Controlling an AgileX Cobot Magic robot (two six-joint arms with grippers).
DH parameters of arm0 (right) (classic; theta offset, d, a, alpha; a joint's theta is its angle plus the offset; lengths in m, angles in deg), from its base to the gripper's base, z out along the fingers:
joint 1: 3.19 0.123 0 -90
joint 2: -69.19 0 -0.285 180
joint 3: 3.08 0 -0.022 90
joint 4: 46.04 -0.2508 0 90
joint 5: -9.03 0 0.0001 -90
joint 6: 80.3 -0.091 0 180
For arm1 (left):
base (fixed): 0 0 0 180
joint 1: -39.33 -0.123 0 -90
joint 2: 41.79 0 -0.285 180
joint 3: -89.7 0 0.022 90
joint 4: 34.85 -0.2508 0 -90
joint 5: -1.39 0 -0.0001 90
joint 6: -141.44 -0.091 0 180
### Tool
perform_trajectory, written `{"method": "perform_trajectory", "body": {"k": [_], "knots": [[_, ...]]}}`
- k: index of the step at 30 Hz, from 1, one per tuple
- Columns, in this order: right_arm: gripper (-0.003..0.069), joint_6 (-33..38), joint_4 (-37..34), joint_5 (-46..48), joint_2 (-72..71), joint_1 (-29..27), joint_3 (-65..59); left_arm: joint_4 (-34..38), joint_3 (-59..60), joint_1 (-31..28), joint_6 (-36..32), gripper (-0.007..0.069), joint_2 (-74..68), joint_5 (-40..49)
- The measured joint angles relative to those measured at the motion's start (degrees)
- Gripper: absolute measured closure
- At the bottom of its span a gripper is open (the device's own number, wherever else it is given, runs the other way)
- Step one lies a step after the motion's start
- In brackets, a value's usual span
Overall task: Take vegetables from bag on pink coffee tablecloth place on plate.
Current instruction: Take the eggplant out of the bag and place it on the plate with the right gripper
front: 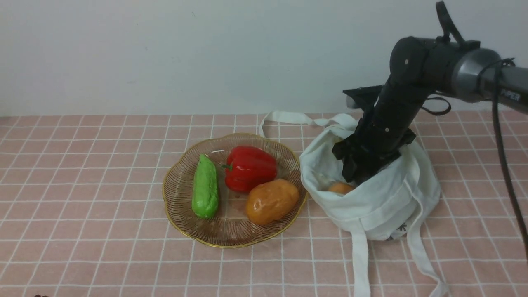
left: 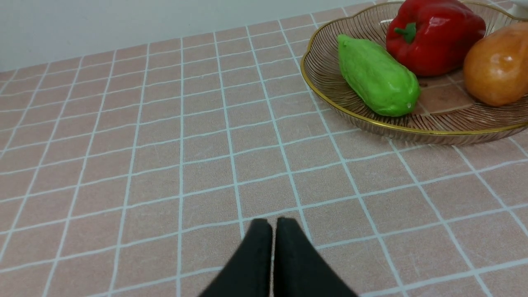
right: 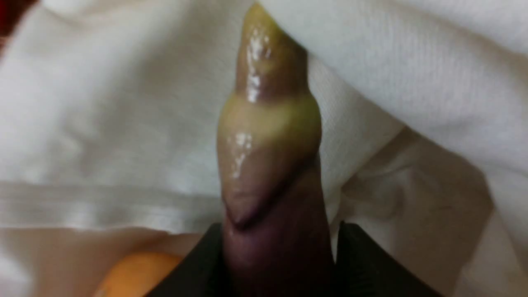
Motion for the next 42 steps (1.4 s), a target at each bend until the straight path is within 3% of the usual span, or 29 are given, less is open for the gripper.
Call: {"method": "perform_trajectory", "body": {"k": [9, 14, 20, 27, 34, 40, 42], "knots": [[0.0355, 2.02, -0.50, 0.51, -6.70, 0.00, 6.26, 0.00, 0.00, 0.00, 0.00, 0.0629, 0.00, 0.00], [0.0355, 3.99, -7.22, 0.69, -7.79, 0.41, 8.73, 0.00, 0.00, 0.00, 0.00, 0.0629, 0.00, 0.00], [0.0355, 13.82, -23.88, -3.87, -3.66, 7.98, 8.76, 0.00, 0.00, 0.00, 0.00, 0.0629, 0.00, 0.00], [0.0355, 14.58, -28.24, -13.44, 3.51, 16.24, 8.76, 0.00, 0.00, 0.00, 0.00, 0.0629, 0.00, 0.00], [0.0336, 15.79, -28.86, -16.71, 6.78, 18.56, 8.76, 0.00, 0.00, 0.00, 0.00, 0.0629, 0.00, 0.00], [0.0111, 13.89, -29.14, -16.69, 7.46, 18.37, 9.10, 0.00, 0.00, 0.00, 0.00, 0.0629, 0.00, 0.00], [0.0072, 12.07, -29.20, -14.64, 7.52, 18.00, 10.18, 0.00, 0.00, 0.00, 0.00, 0.0629, 0.00, 0.00]]}}
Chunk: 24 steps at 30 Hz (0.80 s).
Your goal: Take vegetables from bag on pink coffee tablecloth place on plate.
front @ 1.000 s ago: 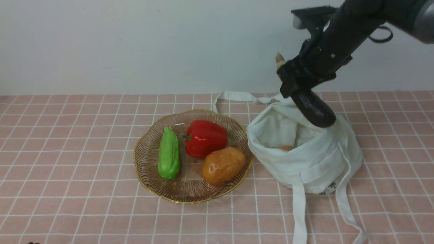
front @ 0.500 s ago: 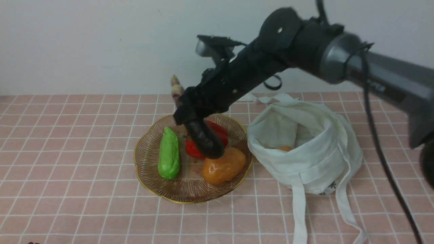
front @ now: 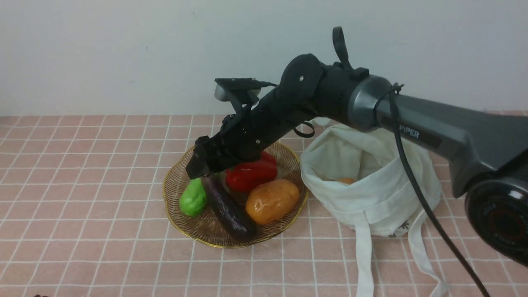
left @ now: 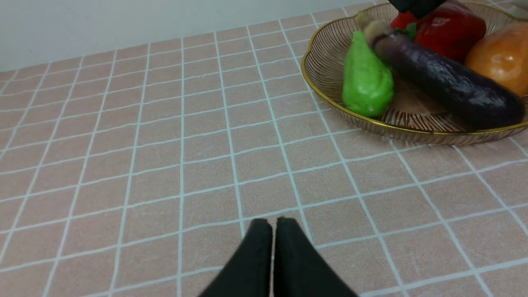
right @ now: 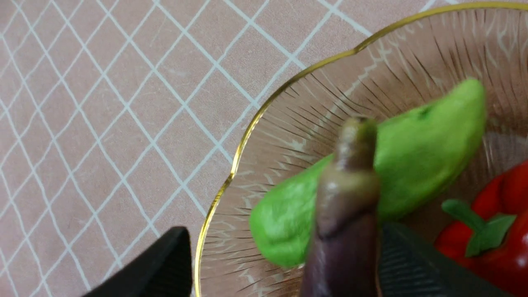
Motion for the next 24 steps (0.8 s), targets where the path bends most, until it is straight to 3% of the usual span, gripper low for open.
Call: {"method": "perform_trajectory", "body": {"k": [3, 6, 11, 13, 16, 19, 24], "knots": [[0.0056, -2.20, 0.17, 3.83, 0.14, -1.02, 2.56, 0.00, 0.00, 0.00, 0.00, 0.0629, 0.00, 0.00], [0.0085, -5.58, 0.34, 12.26, 0.19, -3.50, 8.80, 0.00, 0.00, 0.00, 0.00, 0.0629, 0.00, 0.00], [0.0256, -14.58, 1.78, 14.83, -0.99, -8.11, 19.46, 0.00, 0.00, 0.00, 0.00, 0.0629, 0.00, 0.00], [0.0373, -19.53, 2.54, 15.08, -2.41, -10.08, 23.10, 0.00, 0.00, 0.00, 0.00, 0.0629, 0.00, 0.00], [0.0515, -21.17, 4.36, 15.71, -5.57, -11.57, 23.68, 0.00, 0.00, 0.00, 0.00, 0.0629, 0.00, 0.00], [0.0613, -21.50, 7.24, 16.11, -9.86, -11.78, 21.83, 0.00, 0.00, 0.00, 0.00, 0.0629, 0.00, 0.00], [0.0670, -21.69, 16.19, 16.46, -23.10, -11.72, 12.40, 0.00, 0.00, 0.00, 0.00, 0.0629, 0.00, 0.00]]}}
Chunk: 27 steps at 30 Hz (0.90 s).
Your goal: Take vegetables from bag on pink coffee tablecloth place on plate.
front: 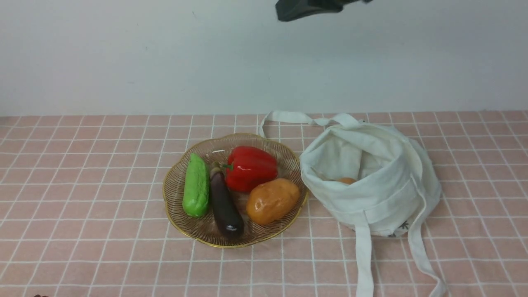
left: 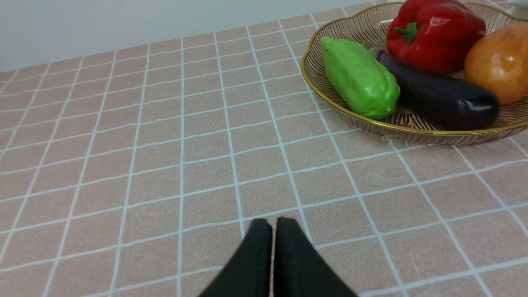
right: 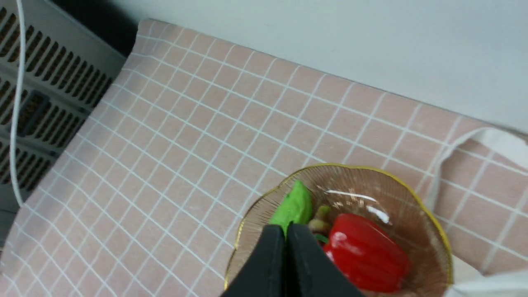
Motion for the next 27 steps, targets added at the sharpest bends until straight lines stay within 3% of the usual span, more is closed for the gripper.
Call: {"method": "perform_trajectory", "body": {"k": [6, 11, 13, 14, 20, 23, 27], "knots": [[0.0673, 0.39, 11.33, 0.29, -19.87, 0.00, -16.04, 0.00, 0.00, 0.00, 0.00, 0.0629, 0.00, 0.00], [0.0673, -0.45, 19.00, -0.84, -43.95, 0.00, -37.13, 0.00, 0.00, 0.00, 0.00, 0.0629, 0.00, 0.00], [0.0673, -0.38, 19.38, -6.18, -51.05, 0.00, -44.45, 0.00, 0.00, 0.00, 0.00, 0.0629, 0.00, 0.00], [0.0673, 0.08, 19.57, -15.05, -60.67, 0.00, -55.59, 0.00, 0.00, 0.00, 0.00, 0.0629, 0.00, 0.00], [0.0673, 6.00, 18.91, -49.37, -87.34, 0.00, -91.66, 0.00, 0.00, 0.00, 0.00, 0.0629, 0.00, 0.00], [0.0673, 7.44, 16.90, -55.39, -97.99, 0.00, -105.49, 0.00, 0.00, 0.00, 0.00, 0.0629, 0.00, 0.00], [0.0673, 7.88, 17.47, -57.31, -106.56, 0.00, -111.93, 0.00, 0.00, 0.00, 0.00, 0.0629, 0.00, 0.00]]}}
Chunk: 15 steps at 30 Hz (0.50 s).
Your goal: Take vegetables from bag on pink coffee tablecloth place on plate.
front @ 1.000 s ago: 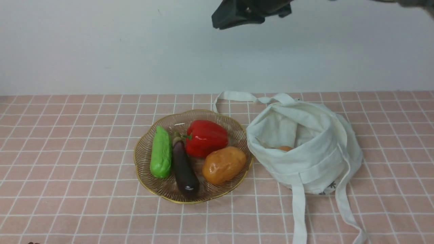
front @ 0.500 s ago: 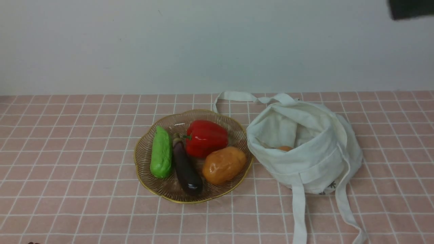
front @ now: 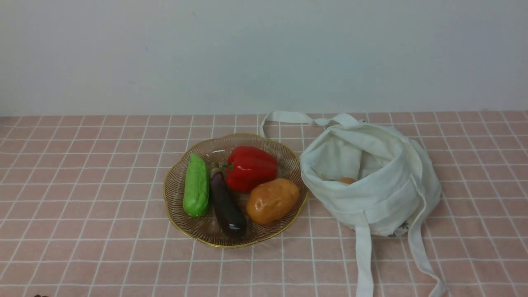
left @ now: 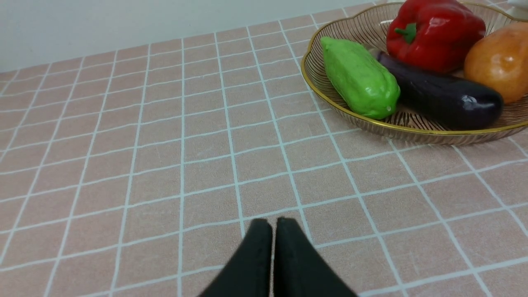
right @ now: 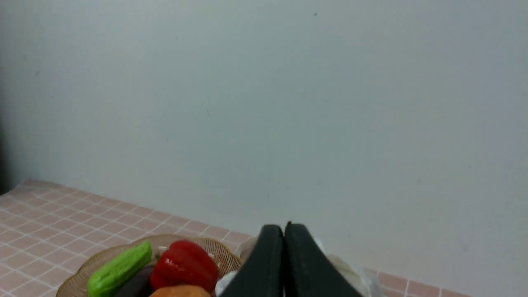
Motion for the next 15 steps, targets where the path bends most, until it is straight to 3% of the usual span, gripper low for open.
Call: {"method": "perform_trajectory", "body": {"k": [15], "knots": [[0.0673, -0.38, -1.63, 7.35, -2.16, 0.00, -1.68, 0.00, 0.00, 0.00, 0.00, 0.0629, 0.05, 0.00]]}}
